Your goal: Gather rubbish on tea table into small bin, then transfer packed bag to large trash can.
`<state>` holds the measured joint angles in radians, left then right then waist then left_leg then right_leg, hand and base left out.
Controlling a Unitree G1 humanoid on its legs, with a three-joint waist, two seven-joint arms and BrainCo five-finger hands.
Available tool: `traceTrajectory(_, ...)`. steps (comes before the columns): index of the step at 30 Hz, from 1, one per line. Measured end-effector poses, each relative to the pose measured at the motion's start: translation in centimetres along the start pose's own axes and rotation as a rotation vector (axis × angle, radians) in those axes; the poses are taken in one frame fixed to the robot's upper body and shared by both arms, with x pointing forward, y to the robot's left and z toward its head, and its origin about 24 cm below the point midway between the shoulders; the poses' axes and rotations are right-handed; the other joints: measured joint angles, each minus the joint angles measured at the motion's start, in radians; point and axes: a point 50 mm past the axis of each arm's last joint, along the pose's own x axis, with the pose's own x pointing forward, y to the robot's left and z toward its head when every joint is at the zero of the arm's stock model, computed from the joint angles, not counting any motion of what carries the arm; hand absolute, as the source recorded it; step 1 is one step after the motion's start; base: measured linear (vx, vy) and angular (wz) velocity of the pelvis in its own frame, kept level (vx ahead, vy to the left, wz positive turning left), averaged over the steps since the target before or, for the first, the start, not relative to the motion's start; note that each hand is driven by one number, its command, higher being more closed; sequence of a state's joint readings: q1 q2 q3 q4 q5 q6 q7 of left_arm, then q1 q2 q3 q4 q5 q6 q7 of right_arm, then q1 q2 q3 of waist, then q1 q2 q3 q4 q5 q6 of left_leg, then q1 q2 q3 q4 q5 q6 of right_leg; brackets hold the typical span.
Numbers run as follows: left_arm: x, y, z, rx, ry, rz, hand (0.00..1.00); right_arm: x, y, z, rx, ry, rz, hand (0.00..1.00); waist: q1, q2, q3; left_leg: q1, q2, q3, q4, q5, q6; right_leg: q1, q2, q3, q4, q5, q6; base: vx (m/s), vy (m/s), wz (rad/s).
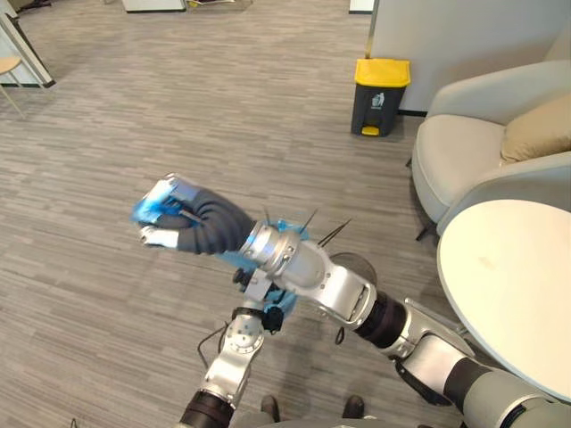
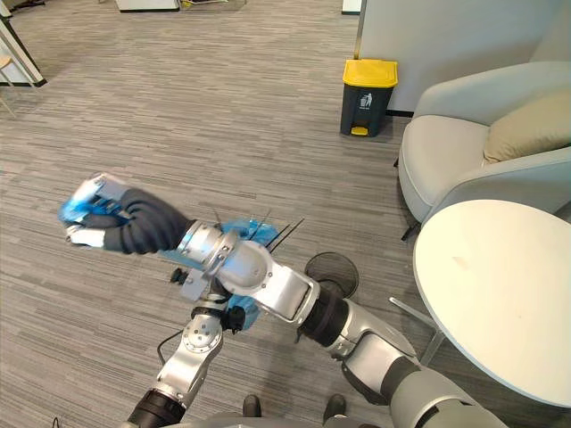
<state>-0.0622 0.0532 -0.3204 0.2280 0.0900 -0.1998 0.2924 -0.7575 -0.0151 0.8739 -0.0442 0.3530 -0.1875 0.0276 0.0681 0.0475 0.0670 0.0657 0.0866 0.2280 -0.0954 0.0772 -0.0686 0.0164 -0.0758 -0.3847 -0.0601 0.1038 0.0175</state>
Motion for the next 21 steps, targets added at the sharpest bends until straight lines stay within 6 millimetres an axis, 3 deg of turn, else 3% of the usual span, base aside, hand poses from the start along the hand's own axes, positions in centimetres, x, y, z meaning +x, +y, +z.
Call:
traceTrajectory(5,0.1,-0.1,0.1,-0.004,-0.004,0.011,1.00,0.1,0.6,-0.1,0.023,-0.004,0.022,1.00,-0.003,-0.006,-0.008,0.002,0.000,0.006,-0.006,0.000,0.000,-0.003,0.000,0.007,0.000,0.001,-0.001,-0.01,0.014,-0.03)
traceTrajectory(6,0.1,-0.2,0.0,-0.006,0.001,0.011,1.00,-0.1,0.6,-0.2,0.028,0.000,0.019,0.00,-0.003,-0.006,-0.011,0.002,0.000,0.008,-0.006,0.000,0.000,-0.003,0.001,0.008,0.000,0.001,-0.001,0.01,0.010,-0.03)
traceTrajectory(11,-0.2,-0.2,-0.7,-0.014,0.047,0.017,1.00,-1.2,0.7,-1.2,0.054,0.035,-0.006,0.00,-0.012,-0.007,-0.014,0.006,0.001,0.017,-0.007,0.000,0.000,-0.005,0.002,0.018,0.000,0.001,-0.001,0.01,0.007,-0.05)
traceTrajectory(14,-1.1,0.7,-1.8,-0.046,0.102,0.067,1.00,-3.0,0.1,-2.3,0.050,0.089,-0.053,0.00,-0.030,-0.011,-0.016,0.007,0.001,0.024,-0.007,0.000,0.000,-0.007,0.002,0.026,0.000,0.001,-0.001,0.02,0.009,-0.06)
traceTrajectory(16,-1.8,1.5,-2.6,-0.079,0.145,0.120,1.00,-5.2,-1.0,-3.3,0.004,0.159,-0.111,0.00,-0.035,-0.013,-0.018,0.007,0.001,0.025,-0.007,0.000,0.000,-0.008,0.003,0.028,0.000,0.001,-0.001,0.00,0.003,-0.02)
traceTrajectory(17,-2.6,2.3,-3.4,-0.093,0.186,0.164,1.00,-7.6,-2.1,-4.2,-0.027,0.236,-0.169,0.00,-0.040,-0.013,-0.018,0.006,0.001,0.025,-0.007,0.000,-0.001,-0.009,0.003,0.030,0.000,0.001,-0.001,0.00,0.000,0.00)
traceTrajectory(18,-2.9,2.8,-3.8,-0.103,0.205,0.186,1.00,-8.7,-2.4,-4.6,-0.048,0.272,-0.183,0.00,-0.042,-0.013,-0.018,0.005,0.001,0.025,-0.007,-0.001,-0.001,-0.009,0.003,0.030,0.000,0.001,-0.001,0.00,0.000,0.00)
traceTrajectory(20,-4.6,5.0,-5.3,-0.110,0.273,0.268,1.00,-14.2,-3.8,-5.7,-0.099,0.447,-0.257,0.00,-0.050,-0.014,-0.018,0.002,0.001,0.025,-0.007,-0.001,-0.001,-0.012,0.004,0.033,-0.003,0.000,0.000,0.00,0.000,0.00)
traceTrajectory(21,-4.9,5.4,-5.6,-0.112,0.284,0.277,1.00,-15.7,-4.1,-5.8,-0.113,0.491,-0.278,0.00,-0.050,-0.014,-0.017,0.001,0.001,0.026,-0.007,-0.001,-0.001,-0.012,0.005,0.033,-0.004,0.001,0.001,0.00,0.000,0.00)
